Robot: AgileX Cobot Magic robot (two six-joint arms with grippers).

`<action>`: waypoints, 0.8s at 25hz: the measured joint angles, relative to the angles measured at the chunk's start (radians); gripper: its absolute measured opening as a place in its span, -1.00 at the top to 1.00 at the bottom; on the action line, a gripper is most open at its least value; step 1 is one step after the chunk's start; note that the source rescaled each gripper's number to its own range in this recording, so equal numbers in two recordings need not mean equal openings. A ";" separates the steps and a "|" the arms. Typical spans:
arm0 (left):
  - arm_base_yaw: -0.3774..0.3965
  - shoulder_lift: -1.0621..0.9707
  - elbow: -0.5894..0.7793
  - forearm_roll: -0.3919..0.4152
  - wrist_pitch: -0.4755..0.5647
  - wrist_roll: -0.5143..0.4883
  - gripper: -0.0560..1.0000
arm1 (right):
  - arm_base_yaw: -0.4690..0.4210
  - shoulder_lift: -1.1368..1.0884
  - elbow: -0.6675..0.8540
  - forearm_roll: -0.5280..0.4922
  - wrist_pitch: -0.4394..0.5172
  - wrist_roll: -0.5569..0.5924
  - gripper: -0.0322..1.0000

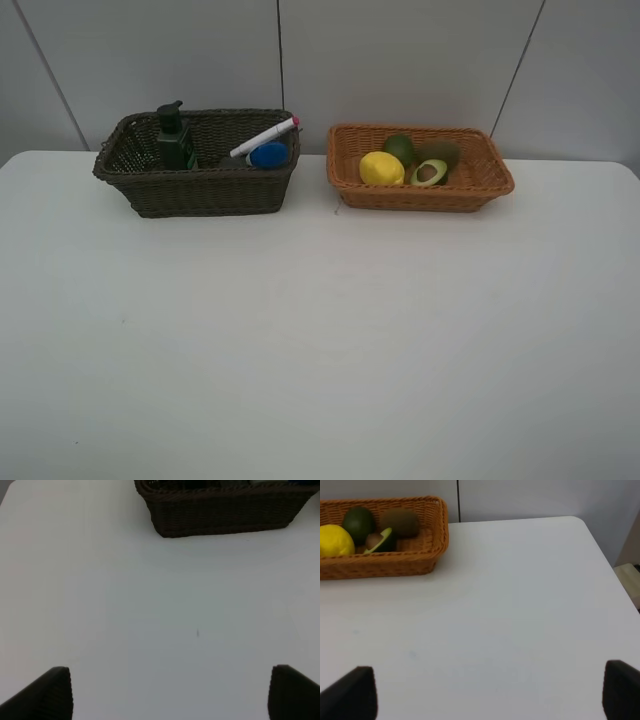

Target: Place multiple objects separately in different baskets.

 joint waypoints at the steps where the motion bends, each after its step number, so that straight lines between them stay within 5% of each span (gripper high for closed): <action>1: 0.000 0.000 0.000 0.000 0.000 0.000 -0.99 | 0.000 0.000 0.000 0.000 0.000 0.000 -0.97; 20: 0.000 0.000 0.000 0.000 0.000 0.000 -0.99 | 0.000 0.000 0.000 0.000 0.000 0.000 -0.97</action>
